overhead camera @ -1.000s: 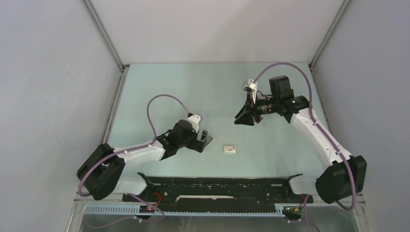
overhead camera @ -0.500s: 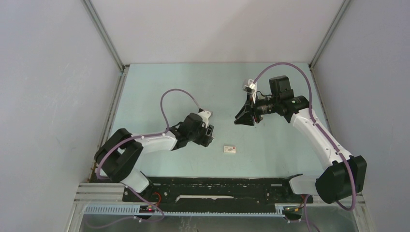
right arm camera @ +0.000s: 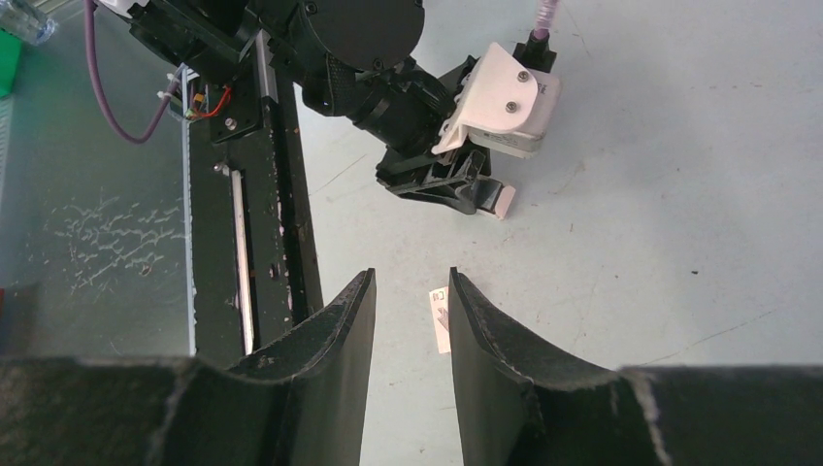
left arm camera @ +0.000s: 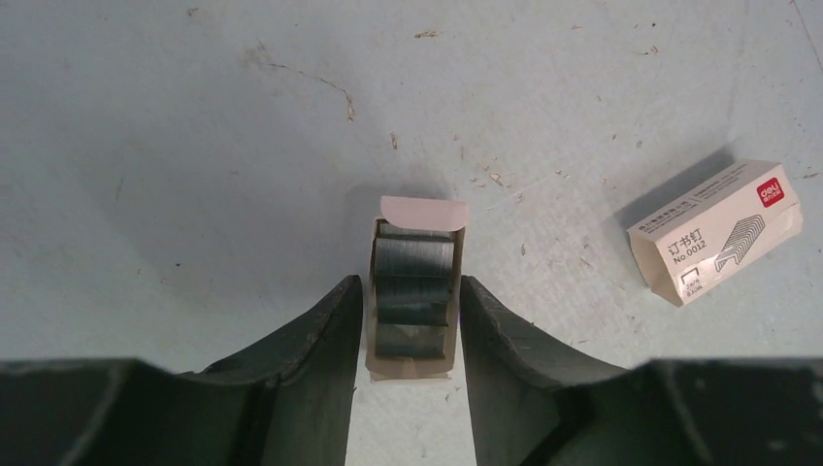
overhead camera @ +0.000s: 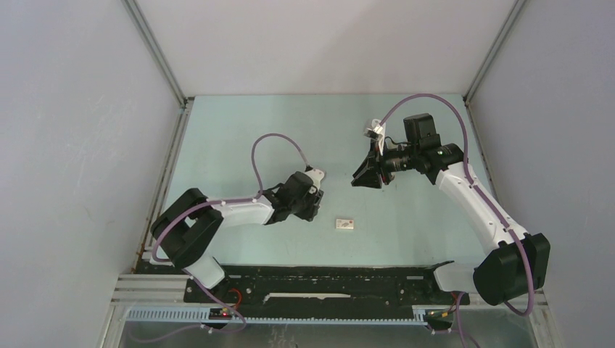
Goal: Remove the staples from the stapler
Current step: Close the staple box at the center of the board.
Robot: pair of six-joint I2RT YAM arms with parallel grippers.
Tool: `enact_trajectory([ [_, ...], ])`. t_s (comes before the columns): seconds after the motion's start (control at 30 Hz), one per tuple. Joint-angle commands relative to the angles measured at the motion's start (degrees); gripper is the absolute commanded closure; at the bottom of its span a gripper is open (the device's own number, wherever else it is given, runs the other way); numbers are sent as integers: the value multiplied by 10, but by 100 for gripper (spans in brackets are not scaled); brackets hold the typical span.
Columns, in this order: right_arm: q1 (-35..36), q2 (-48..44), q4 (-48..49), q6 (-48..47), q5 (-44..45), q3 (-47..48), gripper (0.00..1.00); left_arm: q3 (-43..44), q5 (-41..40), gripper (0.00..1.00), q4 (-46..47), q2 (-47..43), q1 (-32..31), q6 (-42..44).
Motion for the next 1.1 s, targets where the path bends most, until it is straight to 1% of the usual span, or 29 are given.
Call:
enact_trajectory([
  [0.0,3,-2,0,-7,-3,1,58,30,-16,54,-4,7,-4,16],
  [0.23,2,-3,0,-7,-6,1,58,35,-7,64,-32,10,-9,29],
  [0.53,0,-5,0,-7,-7,1,58,21,21,66,-45,-10,-12,58],
  [0.77,-1,-7,-1,-6,-9,2,58,12,57,65,-62,-25,-39,99],
  [0.9,-1,-8,-1,-7,-10,1,58,15,44,65,-83,-26,-57,118],
  [1.07,-1,-8,-2,-6,-11,1,58,13,35,65,-95,-37,-62,128],
])
